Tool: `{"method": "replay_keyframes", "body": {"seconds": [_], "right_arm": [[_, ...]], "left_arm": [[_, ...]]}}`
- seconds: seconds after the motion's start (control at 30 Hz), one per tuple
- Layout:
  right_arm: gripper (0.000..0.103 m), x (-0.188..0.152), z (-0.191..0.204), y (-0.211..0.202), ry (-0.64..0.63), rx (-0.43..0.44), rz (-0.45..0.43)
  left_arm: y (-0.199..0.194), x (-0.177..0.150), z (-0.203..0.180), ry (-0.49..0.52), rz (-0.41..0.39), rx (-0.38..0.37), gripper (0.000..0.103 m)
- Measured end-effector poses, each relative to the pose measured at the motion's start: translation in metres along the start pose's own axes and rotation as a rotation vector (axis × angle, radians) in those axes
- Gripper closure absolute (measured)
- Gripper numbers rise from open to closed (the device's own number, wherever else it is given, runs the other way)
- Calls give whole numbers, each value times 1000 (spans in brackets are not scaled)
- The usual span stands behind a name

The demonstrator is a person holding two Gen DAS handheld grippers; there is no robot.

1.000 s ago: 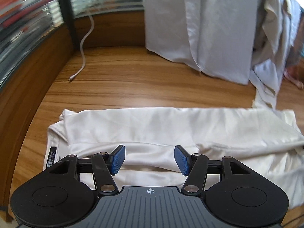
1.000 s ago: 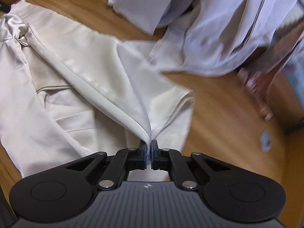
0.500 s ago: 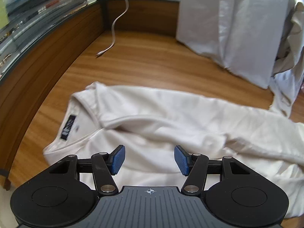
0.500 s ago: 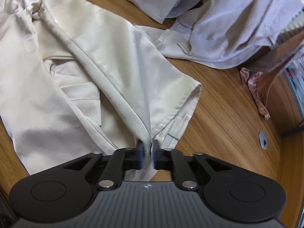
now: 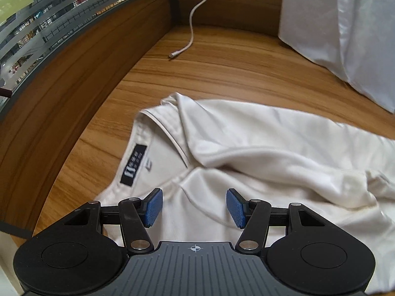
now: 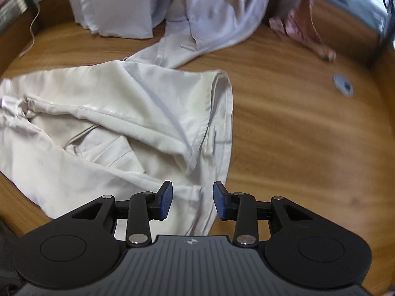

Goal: Fold clothes

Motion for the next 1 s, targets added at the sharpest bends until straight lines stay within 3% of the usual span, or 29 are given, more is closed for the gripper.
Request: {"method": "replay_keyframes", "body": {"seconds": [0.2,0.27,0.3,0.33,0.37,0.57,0.8,0.9,1.0], "right_arm": [[58,-8,-3,10,67,22,21],[59,-8,-4,19,85,35,30],[74,-9,-5,23,94,35,40],[98,-7,-6,24,97,33,35],[97,-6,-6,24,100,31,30],[87,11,-4,11,59,4,-22],[69,40,-10,0,26,31,-71],[62,40,-3,8,-77,70,-40],[62,33,7,19,-212,73,-11]], "left_arm": [[22,3,2,-14,32,-11,44],[26,3,2,-22,31,-23,54],[26,4,1,-21,22,-36,71],[25,6,-1,-13,12,-40,87],[24,7,-1,-3,7,-22,89],[22,9,1,-8,28,24,86],[-23,26,-29,38,-87,-60,61],[-43,31,-61,110,-123,-118,57],[-59,29,-101,194,-148,-187,53]]}}
Point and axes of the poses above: each gripper's, at about its wrist camera, not at the fingertips, and y roughly the way its jaws point, z to its left, x to its top, the point moved 8 cm from there along y, roughly the way its jaws point, and after that the axes turned 5 degrees about -z, right-handed, at the moved point
